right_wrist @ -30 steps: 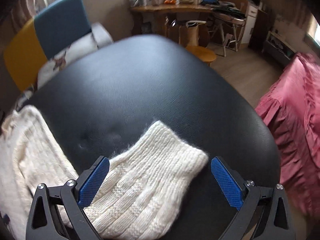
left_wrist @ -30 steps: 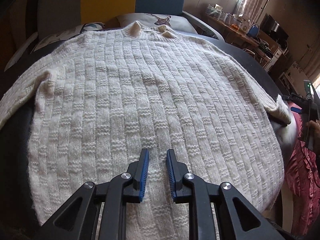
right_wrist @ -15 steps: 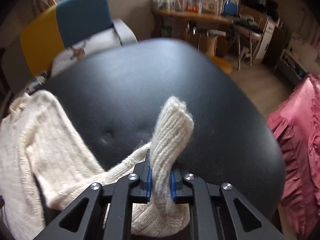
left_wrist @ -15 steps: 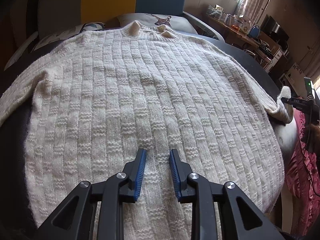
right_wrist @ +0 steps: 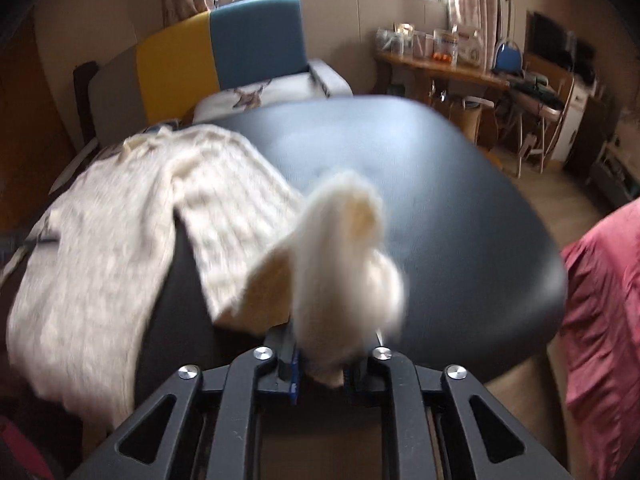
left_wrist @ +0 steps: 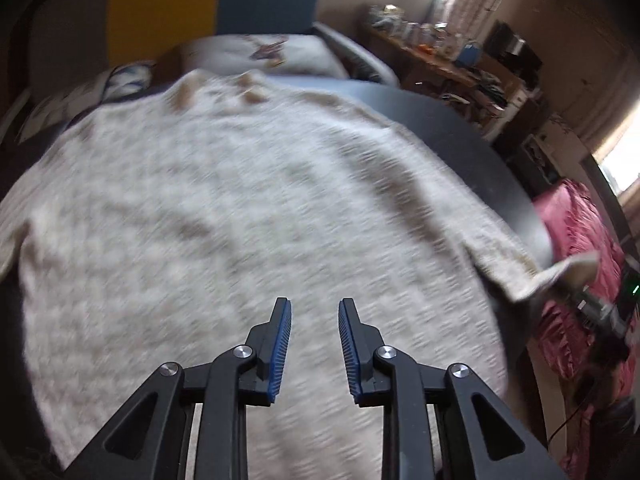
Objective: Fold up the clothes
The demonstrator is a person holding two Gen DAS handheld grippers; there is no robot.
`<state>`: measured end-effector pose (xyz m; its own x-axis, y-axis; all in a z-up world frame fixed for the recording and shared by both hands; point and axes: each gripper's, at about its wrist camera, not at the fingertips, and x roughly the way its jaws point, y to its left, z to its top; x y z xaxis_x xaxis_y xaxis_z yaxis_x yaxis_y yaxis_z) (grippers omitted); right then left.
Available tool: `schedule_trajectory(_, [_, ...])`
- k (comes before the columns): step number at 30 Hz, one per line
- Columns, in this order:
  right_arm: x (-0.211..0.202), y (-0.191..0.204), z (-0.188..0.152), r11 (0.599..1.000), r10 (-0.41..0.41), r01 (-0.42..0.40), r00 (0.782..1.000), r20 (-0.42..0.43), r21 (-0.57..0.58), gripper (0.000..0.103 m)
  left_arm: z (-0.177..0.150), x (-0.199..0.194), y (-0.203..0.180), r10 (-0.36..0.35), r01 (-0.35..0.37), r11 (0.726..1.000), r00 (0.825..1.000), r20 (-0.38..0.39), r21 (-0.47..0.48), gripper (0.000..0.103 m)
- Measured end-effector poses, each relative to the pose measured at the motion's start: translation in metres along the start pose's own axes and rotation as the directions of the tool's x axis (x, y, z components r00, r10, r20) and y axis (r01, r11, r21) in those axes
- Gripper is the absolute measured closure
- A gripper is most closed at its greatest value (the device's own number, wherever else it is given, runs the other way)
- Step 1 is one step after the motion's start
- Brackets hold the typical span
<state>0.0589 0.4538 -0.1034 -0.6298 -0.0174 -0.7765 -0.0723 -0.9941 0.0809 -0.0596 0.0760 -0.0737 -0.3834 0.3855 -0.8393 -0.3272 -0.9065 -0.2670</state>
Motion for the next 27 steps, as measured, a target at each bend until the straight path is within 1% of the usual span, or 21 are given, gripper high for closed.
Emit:
schedule_trajectory(1, [0.001, -0.003, -0.008, 1.0, 0.008, -0.008, 1.0, -0.016, 0.012, 0.074, 0.01, 0.002, -0.015, -0.025, 0.025, 0.999, 1.0, 0.004, 0.025, 0.08])
schedule_trajectory(2, [0.0, -0.007, -0.014, 0.999, 0.028, -0.027, 0.999, -0.032, 0.037, 0.069, 0.021, 0.004, -0.03, -0.05, 0.049, 0.998, 0.999, 0.008, 0.05, 0.08])
schedule_trajectory(3, [-0.003, -0.01, -0.02, 0.998, 0.046, -0.044, 0.998, -0.038, 0.055, 0.059, 0.03, 0.007, -0.047, -0.077, 0.076, 0.994, 0.997, 0.009, 0.081, 0.08])
schedule_trajectory(4, [-0.008, -0.014, -0.025, 0.996, 0.058, -0.055, 0.997, -0.04, 0.066, 0.05, 0.039, 0.013, -0.069, -0.108, 0.107, 0.986, 0.994, 0.0, 0.128, 0.08])
schedule_trajectory(6, [-0.02, -0.02, -0.034, 0.995, 0.06, -0.057, 0.997, -0.038, 0.086, 0.04, 0.048, 0.028, -0.109, -0.158, 0.16, 0.965, 0.987, -0.026, 0.208, 0.08])
schedule_trajectory(8, [-0.032, -0.028, -0.039, 0.992, 0.044, -0.038, 0.998, -0.04, 0.12, 0.039, 0.052, 0.044, -0.148, -0.196, 0.205, 0.939, 0.979, -0.06, 0.275, 0.08])
schedule_trajectory(10, [-0.041, -0.034, -0.04, 0.987, 0.028, -0.025, 0.999, -0.017, 0.161, 0.039, 0.048, 0.065, -0.179, -0.211, 0.238, 0.916, 0.971, -0.115, 0.324, 0.08])
schedule_trajectory(12, [-0.048, -0.032, -0.034, 0.984, 0.043, -0.044, 0.999, 0.01, 0.173, 0.039, 0.042, 0.092, -0.211, -0.198, 0.256, 0.889, 0.963, -0.185, 0.38, 0.08])
schedule_trajectory(14, [-0.053, -0.03, -0.027, 0.986, 0.005, -0.01, 1.0, 0.028, 0.165, 0.039, 0.036, 0.116, -0.23, -0.168, 0.256, 0.877, 0.956, -0.239, 0.407, 0.079])
schedule_trajectory(15, [-0.055, -0.029, -0.023, 0.987, -0.01, 0.003, 0.999, 0.038, 0.163, 0.039, 0.033, 0.127, -0.234, -0.149, 0.249, 0.877, 0.954, -0.261, 0.411, 0.08])
schedule_trajectory(16, [-0.055, -0.03, -0.019, 0.983, 0.015, -0.025, 0.998, 0.059, 0.18, 0.039, 0.031, 0.137, -0.237, -0.129, 0.242, 0.877, 0.951, -0.282, 0.415, 0.08])
schedule_trajectory(17, [-0.051, -0.029, -0.015, 0.981, 0.035, -0.046, 0.997, 0.063, 0.186, 0.039, 0.029, 0.146, -0.24, -0.118, 0.239, 0.878, 0.948, -0.296, 0.416, 0.08])
schedule_trajectory(19, [-0.033, -0.02, -0.009, 0.983, 0.082, -0.085, 0.996, 0.028, 0.161, 0.044, 0.029, 0.155, -0.242, -0.137, 0.248, 0.884, 0.948, -0.286, 0.397, 0.08])
schedule_trajectory(22, [-0.013, -0.026, 0.001, 0.986, 0.059, -0.059, 0.998, 0.006, 0.159, 0.049, 0.037, 0.153, -0.236, -0.177, 0.277, 0.895, 0.94, -0.291, 0.349, 0.08])
schedule_trajectory(24, [0.001, -0.03, 0.007, 0.987, 0.044, -0.042, 0.999, -0.009, 0.157, 0.049, 0.045, 0.146, -0.224, -0.197, 0.279, 0.904, 0.944, -0.264, 0.322, 0.08])
schedule_trajectory(26, [0.014, -0.034, 0.013, 0.988, 0.029, -0.025, 0.999, -0.023, 0.155, 0.049, 0.056, 0.135, -0.204, -0.191, 0.251, 0.918, 0.958, -0.212, 0.307, 0.08])
schedule_trajectory(27, [0.021, -0.036, 0.017, 0.988, 0.021, -0.016, 0.999, -0.031, 0.154, 0.049, 0.066, 0.127, -0.186, -0.188, 0.232, 0.931, 0.966, -0.175, 0.283, 0.08])
